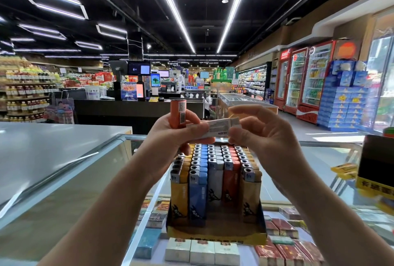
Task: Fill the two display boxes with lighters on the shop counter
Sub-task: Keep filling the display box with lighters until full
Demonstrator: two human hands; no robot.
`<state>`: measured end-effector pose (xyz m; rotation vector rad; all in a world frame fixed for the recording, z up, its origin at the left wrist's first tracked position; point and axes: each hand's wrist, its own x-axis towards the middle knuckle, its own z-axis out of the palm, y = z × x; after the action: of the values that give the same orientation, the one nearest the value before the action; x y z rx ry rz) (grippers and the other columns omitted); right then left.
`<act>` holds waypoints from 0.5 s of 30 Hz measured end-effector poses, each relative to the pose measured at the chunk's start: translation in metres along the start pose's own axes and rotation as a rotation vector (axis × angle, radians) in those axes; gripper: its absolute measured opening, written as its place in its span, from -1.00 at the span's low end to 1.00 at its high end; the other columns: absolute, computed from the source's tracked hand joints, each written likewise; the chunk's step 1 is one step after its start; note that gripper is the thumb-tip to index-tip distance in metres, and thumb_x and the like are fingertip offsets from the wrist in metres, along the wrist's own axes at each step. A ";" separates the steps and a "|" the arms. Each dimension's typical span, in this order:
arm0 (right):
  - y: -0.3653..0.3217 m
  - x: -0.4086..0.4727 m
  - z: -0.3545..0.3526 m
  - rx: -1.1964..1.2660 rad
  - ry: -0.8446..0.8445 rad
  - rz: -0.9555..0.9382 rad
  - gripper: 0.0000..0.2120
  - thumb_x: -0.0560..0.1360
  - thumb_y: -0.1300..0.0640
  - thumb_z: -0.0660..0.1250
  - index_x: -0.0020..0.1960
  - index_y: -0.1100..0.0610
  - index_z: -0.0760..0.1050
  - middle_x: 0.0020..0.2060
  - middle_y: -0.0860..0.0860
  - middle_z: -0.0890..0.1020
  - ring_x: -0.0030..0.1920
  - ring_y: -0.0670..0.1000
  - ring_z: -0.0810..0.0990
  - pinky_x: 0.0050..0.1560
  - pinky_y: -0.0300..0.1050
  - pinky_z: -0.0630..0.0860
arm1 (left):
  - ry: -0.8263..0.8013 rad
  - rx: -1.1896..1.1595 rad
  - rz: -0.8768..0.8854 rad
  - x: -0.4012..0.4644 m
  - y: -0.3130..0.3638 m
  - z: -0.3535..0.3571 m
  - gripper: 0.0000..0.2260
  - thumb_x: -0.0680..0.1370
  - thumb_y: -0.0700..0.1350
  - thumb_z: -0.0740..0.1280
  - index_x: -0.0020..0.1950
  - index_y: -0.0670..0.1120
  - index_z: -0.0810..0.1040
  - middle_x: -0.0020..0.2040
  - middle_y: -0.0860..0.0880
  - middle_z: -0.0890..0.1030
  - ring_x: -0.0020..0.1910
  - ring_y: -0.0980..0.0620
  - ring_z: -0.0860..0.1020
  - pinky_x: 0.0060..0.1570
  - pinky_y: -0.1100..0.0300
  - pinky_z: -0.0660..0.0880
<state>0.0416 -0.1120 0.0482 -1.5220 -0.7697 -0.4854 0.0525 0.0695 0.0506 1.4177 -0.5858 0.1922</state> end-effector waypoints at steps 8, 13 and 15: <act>-0.001 -0.002 0.003 0.034 0.054 -0.028 -0.83 0.30 0.20 0.38 -0.11 0.09 0.60 -0.40 0.10 0.64 -0.46 0.00 0.58 -0.39 -0.20 0.55 | 0.018 0.053 0.002 0.000 -0.002 -0.002 -0.77 0.28 0.15 0.41 -0.28 0.00 0.58 -0.49 0.01 0.48 -0.56 0.11 0.35 -0.61 0.38 0.28; -0.003 0.000 -0.006 0.011 0.217 -0.011 -0.92 0.32 0.12 0.37 -0.19 0.03 0.60 -0.44 -0.02 0.57 -0.49 -0.06 0.46 -0.48 -0.25 0.46 | 0.133 0.023 0.045 0.001 -0.003 0.001 -0.71 0.38 0.20 0.26 -0.27 0.02 0.63 -0.29 -0.02 0.59 -0.48 0.13 0.43 -0.57 0.34 0.35; -0.004 -0.001 -0.008 0.079 0.214 0.027 -0.92 0.31 0.14 0.36 -0.20 0.07 0.59 -0.39 -0.01 0.63 -0.44 -0.05 0.55 -0.44 -0.24 0.52 | 0.213 0.038 0.054 0.002 -0.004 0.000 -0.66 0.43 0.20 0.20 -0.25 0.01 0.65 -0.26 -0.02 0.57 -0.41 0.12 0.50 -0.47 0.29 0.44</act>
<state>0.0391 -0.1203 0.0514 -1.3795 -0.5947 -0.5806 0.0560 0.0685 0.0484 1.3977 -0.4469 0.3935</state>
